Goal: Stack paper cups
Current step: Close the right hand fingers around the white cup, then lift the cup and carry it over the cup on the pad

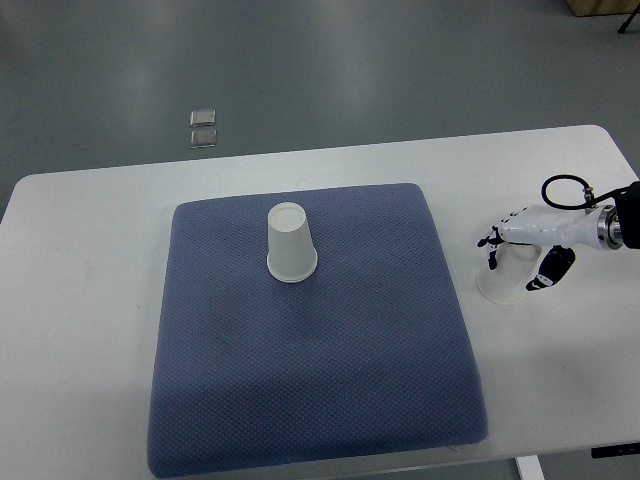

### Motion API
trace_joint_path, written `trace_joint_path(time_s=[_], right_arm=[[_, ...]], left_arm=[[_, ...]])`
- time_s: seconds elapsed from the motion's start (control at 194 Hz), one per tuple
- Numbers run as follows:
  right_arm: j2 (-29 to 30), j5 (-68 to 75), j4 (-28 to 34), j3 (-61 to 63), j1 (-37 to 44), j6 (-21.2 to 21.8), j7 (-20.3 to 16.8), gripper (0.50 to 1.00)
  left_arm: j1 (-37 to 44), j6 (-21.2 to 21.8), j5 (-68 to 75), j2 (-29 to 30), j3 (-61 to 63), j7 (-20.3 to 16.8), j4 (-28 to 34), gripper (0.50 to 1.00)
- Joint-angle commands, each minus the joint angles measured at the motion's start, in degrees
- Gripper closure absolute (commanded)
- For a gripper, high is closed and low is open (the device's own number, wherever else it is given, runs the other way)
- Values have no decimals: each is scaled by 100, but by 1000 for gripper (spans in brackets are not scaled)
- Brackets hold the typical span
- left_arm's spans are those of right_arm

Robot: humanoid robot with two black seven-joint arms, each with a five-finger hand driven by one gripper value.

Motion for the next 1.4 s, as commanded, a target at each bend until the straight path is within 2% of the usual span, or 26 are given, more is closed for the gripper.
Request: trace_joint_path(time_s=[0.0, 0.15, 0.424, 0.718, 1.023, 1.395], right_arm=[[5, -1, -25, 9, -3, -12, 18, 644], [5, -1, -25, 9, -3, -20, 36, 679], [5, -10, -25, 0, -30, -12, 45, 809], [41, -10, -25, 0, -21, -12, 53, 873], [41, 7, -25, 26, 67, -3, 53, 875], [-56, 86, 54, 35, 945, 322, 71, 875]], left_arm=[[0, -1, 0, 0, 0, 0, 0, 500], [0, -1, 0, 0, 0, 0, 0, 500], [0, -1, 0, 0, 0, 0, 0, 500], [0, -1, 0, 0, 0, 0, 0, 500], [0, -1, 0, 0, 0, 0, 0, 500], [0, -1, 0, 0, 0, 0, 0, 500]])
